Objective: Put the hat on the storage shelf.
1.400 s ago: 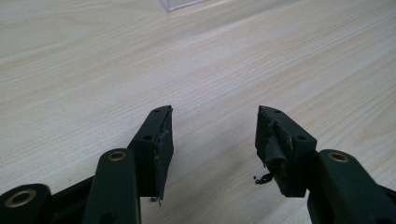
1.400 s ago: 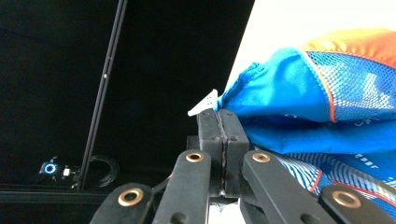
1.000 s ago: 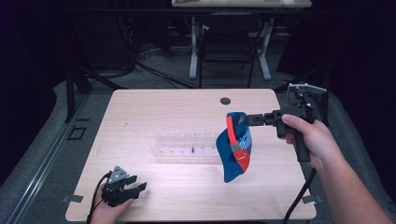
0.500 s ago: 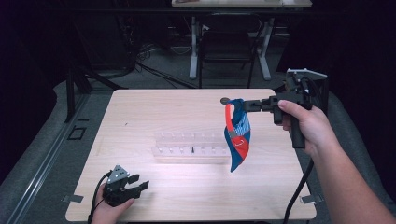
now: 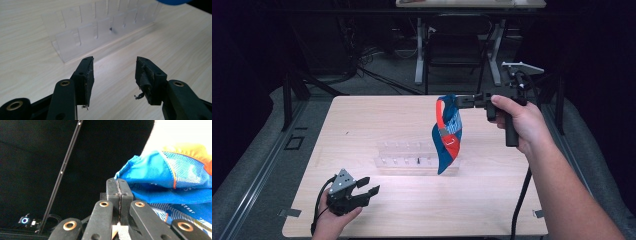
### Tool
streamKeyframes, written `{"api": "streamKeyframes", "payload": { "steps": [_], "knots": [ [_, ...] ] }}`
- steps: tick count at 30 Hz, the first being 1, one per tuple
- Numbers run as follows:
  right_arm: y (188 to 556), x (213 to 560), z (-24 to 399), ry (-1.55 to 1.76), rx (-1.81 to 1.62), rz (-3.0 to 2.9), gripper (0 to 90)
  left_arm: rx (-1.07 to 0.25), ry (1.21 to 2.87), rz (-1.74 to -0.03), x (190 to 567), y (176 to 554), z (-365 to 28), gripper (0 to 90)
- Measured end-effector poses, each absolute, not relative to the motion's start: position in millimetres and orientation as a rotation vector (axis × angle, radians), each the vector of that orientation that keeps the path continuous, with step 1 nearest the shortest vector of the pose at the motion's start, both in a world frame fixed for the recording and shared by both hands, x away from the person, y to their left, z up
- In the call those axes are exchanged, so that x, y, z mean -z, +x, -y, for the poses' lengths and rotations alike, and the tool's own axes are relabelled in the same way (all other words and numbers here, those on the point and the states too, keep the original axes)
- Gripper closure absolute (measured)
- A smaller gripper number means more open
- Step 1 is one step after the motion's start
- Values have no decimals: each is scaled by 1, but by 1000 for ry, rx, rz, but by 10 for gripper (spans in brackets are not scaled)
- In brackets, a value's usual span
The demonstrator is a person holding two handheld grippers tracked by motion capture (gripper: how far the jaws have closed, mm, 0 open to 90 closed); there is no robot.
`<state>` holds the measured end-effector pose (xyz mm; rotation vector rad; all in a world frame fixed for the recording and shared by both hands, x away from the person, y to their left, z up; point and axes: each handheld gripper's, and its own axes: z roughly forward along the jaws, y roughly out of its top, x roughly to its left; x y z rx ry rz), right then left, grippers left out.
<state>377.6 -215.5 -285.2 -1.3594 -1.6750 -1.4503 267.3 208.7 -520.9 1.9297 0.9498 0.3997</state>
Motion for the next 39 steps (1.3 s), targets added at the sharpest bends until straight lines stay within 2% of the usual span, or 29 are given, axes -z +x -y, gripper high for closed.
{"api": "streamKeyframes", "payload": {
  "steps": [7,17,20,30,39],
  "knots": [
    [385,284,199,-1331,1454,1681,900,-419,1895,-910,501,274,-193,492],
    [395,288,183,-1319,1459,1654,900,-425,1896,-804,473,285,-155,603],
    [398,288,178,-1316,1460,1655,900,-426,1891,-787,466,288,-148,613],
    [406,288,165,-1317,1463,1656,900,-435,1911,-746,455,296,-124,610],
    [415,295,159,-1327,1464,1640,900,-439,1940,-705,455,300,-106,555]
  ]
}}
